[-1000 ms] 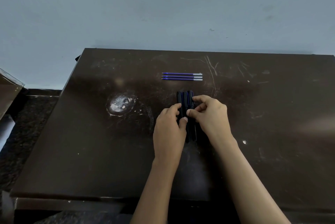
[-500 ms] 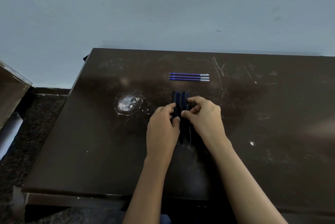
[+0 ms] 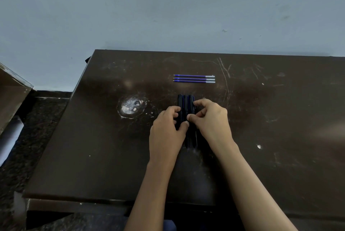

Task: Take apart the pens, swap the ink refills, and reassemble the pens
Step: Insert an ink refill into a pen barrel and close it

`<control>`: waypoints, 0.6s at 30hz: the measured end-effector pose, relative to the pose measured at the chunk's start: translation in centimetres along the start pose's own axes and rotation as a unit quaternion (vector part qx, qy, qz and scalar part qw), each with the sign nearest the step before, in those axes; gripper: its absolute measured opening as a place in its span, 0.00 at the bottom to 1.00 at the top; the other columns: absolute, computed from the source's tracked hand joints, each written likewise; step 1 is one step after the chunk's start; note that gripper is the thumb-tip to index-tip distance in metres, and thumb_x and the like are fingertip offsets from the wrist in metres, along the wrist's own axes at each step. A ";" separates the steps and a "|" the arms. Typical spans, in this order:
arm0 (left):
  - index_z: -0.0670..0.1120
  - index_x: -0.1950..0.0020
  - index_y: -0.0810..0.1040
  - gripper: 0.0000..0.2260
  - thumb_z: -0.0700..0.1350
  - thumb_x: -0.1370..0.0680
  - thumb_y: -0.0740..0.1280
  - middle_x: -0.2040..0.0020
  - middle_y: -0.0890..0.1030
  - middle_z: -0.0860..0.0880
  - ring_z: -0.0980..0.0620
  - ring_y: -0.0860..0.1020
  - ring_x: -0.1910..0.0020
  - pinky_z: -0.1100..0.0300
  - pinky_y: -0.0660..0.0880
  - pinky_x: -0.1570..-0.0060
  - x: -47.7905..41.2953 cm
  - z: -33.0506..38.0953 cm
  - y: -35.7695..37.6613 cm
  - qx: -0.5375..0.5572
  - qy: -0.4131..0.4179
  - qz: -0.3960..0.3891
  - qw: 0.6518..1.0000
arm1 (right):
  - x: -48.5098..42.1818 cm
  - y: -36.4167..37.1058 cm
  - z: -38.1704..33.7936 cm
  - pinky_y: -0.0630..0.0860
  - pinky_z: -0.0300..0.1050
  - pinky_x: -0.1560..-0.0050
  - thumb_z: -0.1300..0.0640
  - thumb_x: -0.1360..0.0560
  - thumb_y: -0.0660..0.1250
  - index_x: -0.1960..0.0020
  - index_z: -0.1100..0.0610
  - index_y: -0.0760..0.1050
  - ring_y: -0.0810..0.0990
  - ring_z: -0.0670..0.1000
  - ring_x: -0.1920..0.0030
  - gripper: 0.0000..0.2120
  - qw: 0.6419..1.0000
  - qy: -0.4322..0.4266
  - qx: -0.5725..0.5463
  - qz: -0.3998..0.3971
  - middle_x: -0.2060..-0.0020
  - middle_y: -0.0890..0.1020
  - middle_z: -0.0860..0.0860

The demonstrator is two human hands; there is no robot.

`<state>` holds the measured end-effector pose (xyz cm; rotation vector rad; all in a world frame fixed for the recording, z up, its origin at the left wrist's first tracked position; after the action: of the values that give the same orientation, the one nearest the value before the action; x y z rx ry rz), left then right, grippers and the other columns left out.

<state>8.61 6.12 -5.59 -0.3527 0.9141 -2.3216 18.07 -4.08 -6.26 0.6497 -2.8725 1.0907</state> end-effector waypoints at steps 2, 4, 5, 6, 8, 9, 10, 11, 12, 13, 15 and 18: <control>0.49 0.36 0.75 0.20 0.45 0.26 0.72 0.45 0.79 0.52 0.58 0.75 0.53 0.58 0.76 0.48 0.0 0.0 0.0 0.001 0.000 -0.001 1.000 | -0.1 0.1 0.0 0.73 0.34 0.58 0.56 0.28 0.74 0.35 0.52 0.75 0.78 0.42 0.60 0.22 1.000 0.000 0.001 -0.002 0.60 0.81 0.48; 0.49 0.36 0.75 0.19 0.45 0.27 0.72 0.46 0.79 0.52 0.57 0.75 0.54 0.56 0.76 0.47 0.1 0.1 0.0 0.003 -0.001 0.006 1.000 | -0.1 0.1 -0.1 0.72 0.33 0.59 0.55 0.28 0.74 0.35 0.52 0.74 0.77 0.41 0.61 0.22 1.000 -0.001 0.002 0.000 0.61 0.81 0.47; 0.49 0.36 0.75 0.19 0.45 0.27 0.72 0.46 0.79 0.52 0.57 0.75 0.54 0.55 0.77 0.47 0.1 0.1 0.0 0.003 -0.001 0.009 1.000 | 0.0 0.1 -0.1 0.74 0.35 0.57 0.55 0.28 0.74 0.35 0.52 0.75 0.78 0.41 0.61 0.22 1.000 -0.002 0.002 0.002 0.61 0.81 0.47; 0.50 0.36 0.75 0.19 0.45 0.26 0.72 0.46 0.79 0.52 0.57 0.76 0.54 0.54 0.77 0.46 0.1 0.2 0.0 0.001 -0.001 0.010 1.000 | 0.0 0.1 -0.1 0.75 0.37 0.55 0.55 0.28 0.73 0.35 0.52 0.75 0.78 0.42 0.60 0.22 1.000 -0.003 0.002 0.004 0.61 0.80 0.47; 0.50 0.36 0.75 0.19 0.46 0.26 0.71 0.46 0.79 0.52 0.57 0.76 0.54 0.53 0.77 0.46 0.1 0.2 0.1 -0.003 0.000 0.009 1.000 | 0.1 0.0 -0.1 0.77 0.39 0.53 0.55 0.28 0.73 0.35 0.53 0.75 0.78 0.43 0.60 0.21 1.000 -0.003 0.003 0.006 0.62 0.80 0.47; 0.50 0.36 0.74 0.18 0.46 0.26 0.71 0.46 0.79 0.52 0.57 0.76 0.54 0.53 0.77 0.46 0.1 0.2 0.1 -0.004 -0.001 0.007 1.000 | 0.1 0.0 -0.1 0.77 0.39 0.54 0.55 0.28 0.73 0.35 0.53 0.75 0.79 0.43 0.60 0.21 1.000 -0.002 0.002 0.007 0.61 0.80 0.47; 0.50 0.36 0.74 0.18 0.46 0.26 0.71 0.46 0.79 0.52 0.57 0.76 0.53 0.53 0.77 0.46 0.1 0.2 0.1 -0.005 -0.001 0.007 1.000 | 0.1 0.0 -0.1 0.77 0.38 0.54 0.55 0.28 0.73 0.35 0.53 0.75 0.79 0.43 0.60 0.21 1.000 -0.002 0.002 0.008 0.61 0.80 0.47; 0.50 0.36 0.74 0.18 0.46 0.26 0.71 0.46 0.79 0.52 0.56 0.77 0.53 0.53 0.77 0.46 0.0 0.2 0.1 -0.005 0.000 0.007 1.000 | 0.1 0.0 -0.1 0.76 0.38 0.55 0.55 0.28 0.73 0.35 0.53 0.75 0.79 0.43 0.60 0.21 1.000 -0.003 0.003 0.007 0.61 0.80 0.47; 0.50 0.37 0.74 0.18 0.46 0.26 0.71 0.46 0.79 0.52 0.56 0.77 0.53 0.53 0.77 0.47 0.0 0.2 0.1 -0.004 0.000 0.007 1.000 | 0.1 0.0 -0.1 0.76 0.38 0.55 0.55 0.28 0.73 0.35 0.53 0.75 0.78 0.42 0.60 0.21 1.000 -0.003 0.004 0.007 0.61 0.80 0.47; 0.50 0.37 0.75 0.18 0.47 0.26 0.71 0.46 0.79 0.52 0.56 0.77 0.53 0.53 0.77 0.47 0.0 0.2 0.1 -0.004 0.001 0.008 1.000 | 0.1 0.0 -0.1 0.76 0.37 0.55 0.55 0.28 0.73 0.36 0.53 0.75 0.78 0.42 0.61 0.21 1.000 -0.002 0.005 0.007 0.61 0.80 0.47; 0.50 0.37 0.75 0.17 0.48 0.25 0.70 0.47 0.79 0.52 0.56 0.77 0.53 0.54 0.78 0.48 0.1 0.2 0.1 0.000 0.004 0.013 1.000 | 0.2 0.0 -0.1 0.76 0.37 0.55 0.55 0.28 0.73 0.36 0.53 0.75 0.78 0.42 0.61 0.21 1.000 -0.001 0.004 0.009 0.62 0.80 0.47; 0.49 0.38 0.75 0.16 0.48 0.25 0.70 0.48 0.80 0.52 0.55 0.77 0.53 0.54 0.77 0.48 0.1 0.3 0.0 0.010 0.007 0.020 1.000 | 0.1 -0.2 0.0 0.77 0.38 0.55 0.55 0.28 0.74 0.37 0.53 0.76 0.79 0.42 0.61 0.20 1.000 0.004 -0.004 0.014 0.61 0.81 0.48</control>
<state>8.70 5.91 -5.38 -0.3077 0.8958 -2.2976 18.01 -4.22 -6.10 0.6051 -2.8874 1.0819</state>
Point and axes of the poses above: each hand's wrist, its own x-axis away from the middle knuckle, its own y-axis out of the palm, z = x × y, the point moved 5 cm from there along -x, towards the middle knuckle
